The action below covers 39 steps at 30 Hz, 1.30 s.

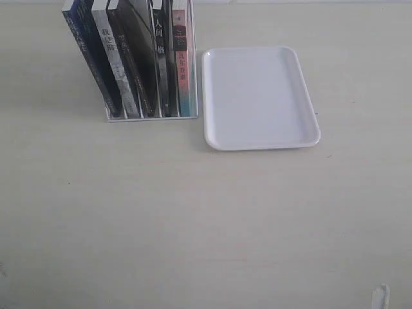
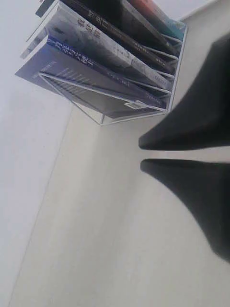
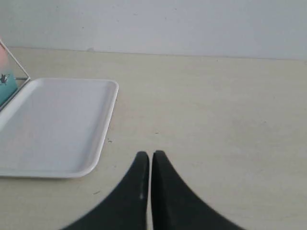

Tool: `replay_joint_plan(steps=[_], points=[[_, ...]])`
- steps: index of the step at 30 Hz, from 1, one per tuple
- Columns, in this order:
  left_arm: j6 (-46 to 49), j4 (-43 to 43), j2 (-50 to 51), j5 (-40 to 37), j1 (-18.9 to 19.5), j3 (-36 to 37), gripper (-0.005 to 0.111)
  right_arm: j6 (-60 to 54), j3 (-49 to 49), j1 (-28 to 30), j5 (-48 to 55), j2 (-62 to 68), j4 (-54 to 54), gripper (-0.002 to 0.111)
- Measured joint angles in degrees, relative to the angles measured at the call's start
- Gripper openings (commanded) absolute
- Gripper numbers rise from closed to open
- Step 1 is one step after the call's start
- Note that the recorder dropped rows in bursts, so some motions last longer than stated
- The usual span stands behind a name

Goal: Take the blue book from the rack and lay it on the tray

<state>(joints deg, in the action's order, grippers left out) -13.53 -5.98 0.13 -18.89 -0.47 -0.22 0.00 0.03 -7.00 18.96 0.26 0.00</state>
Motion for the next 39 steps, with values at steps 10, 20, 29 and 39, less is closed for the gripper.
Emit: replay_joint_plan(steps=[10,20,29,39], points=[[0.00,0.00,0.00,0.00,0.00,0.00,0.006,0.00,0.00,0.00,0.00,0.00,0.00,0.002],[0.00,0.00,0.00,0.00,0.00,0.00,0.006,-1.04,0.00,0.00,0.00,0.00,0.00,0.002],[0.00,0.00,0.00,0.00,0.00,0.00,0.006,-1.43,0.00,0.00,-14.01,0.00,0.00,0.002],[0.00,0.00,0.00,0.00,0.00,0.00,0.006,3.20,0.00,0.00,-38.85,0.00,0.00,0.002]])
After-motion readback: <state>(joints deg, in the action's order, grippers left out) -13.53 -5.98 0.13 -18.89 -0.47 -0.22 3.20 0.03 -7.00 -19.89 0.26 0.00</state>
